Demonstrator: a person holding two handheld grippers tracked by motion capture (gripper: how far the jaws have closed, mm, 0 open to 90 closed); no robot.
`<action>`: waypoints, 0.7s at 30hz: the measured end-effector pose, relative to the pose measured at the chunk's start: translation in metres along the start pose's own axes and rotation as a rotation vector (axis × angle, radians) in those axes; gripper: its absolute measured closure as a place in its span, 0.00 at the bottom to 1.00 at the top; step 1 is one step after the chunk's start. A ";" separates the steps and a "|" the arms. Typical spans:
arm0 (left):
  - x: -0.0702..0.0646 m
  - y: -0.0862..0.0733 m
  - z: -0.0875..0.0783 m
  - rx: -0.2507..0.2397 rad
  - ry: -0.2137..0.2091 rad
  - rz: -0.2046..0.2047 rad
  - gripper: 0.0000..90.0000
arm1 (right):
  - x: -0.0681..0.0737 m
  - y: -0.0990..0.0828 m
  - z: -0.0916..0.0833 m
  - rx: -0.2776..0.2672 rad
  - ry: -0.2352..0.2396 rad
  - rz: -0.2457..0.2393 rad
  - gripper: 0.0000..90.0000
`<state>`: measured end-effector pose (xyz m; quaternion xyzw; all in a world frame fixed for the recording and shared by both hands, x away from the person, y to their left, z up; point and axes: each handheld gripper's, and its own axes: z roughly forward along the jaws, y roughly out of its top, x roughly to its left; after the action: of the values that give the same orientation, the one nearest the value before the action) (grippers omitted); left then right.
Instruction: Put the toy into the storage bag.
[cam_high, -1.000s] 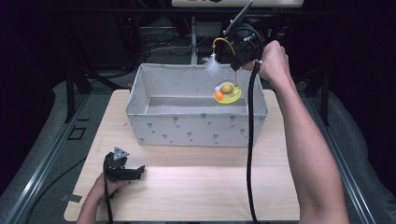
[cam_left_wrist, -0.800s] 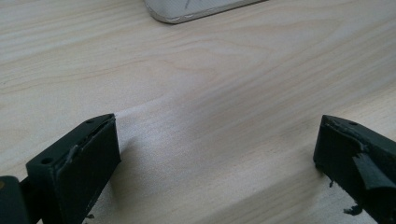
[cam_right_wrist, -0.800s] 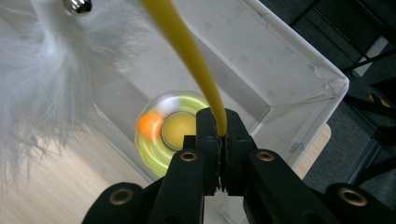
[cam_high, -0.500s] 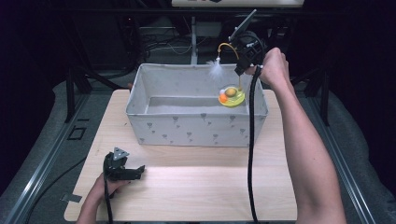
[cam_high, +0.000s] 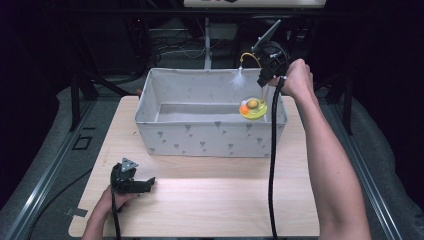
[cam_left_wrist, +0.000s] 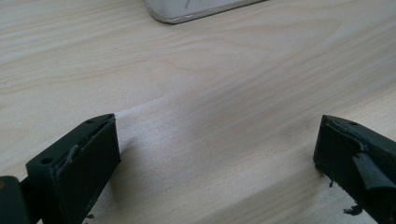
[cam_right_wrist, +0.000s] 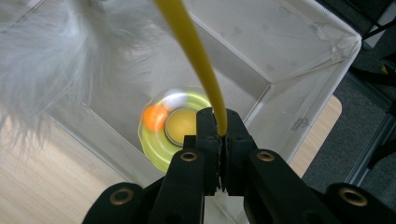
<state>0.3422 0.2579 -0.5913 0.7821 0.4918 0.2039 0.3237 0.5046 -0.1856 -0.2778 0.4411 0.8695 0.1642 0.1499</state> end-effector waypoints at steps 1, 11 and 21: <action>0.000 0.000 0.000 0.000 0.000 0.000 0.00 | 0.000 -0.002 0.002 0.000 0.001 0.004 0.98; 0.000 0.000 0.000 0.000 0.000 0.000 0.00 | -0.004 -0.017 0.013 0.025 0.006 0.008 0.98; 0.000 0.000 0.000 0.000 0.000 0.000 0.00 | -0.007 -0.033 0.029 0.042 0.017 0.022 0.98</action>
<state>0.3422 0.2578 -0.5914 0.7820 0.4920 0.2039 0.3239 0.4968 -0.2053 -0.3171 0.4521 0.8691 0.1513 0.1314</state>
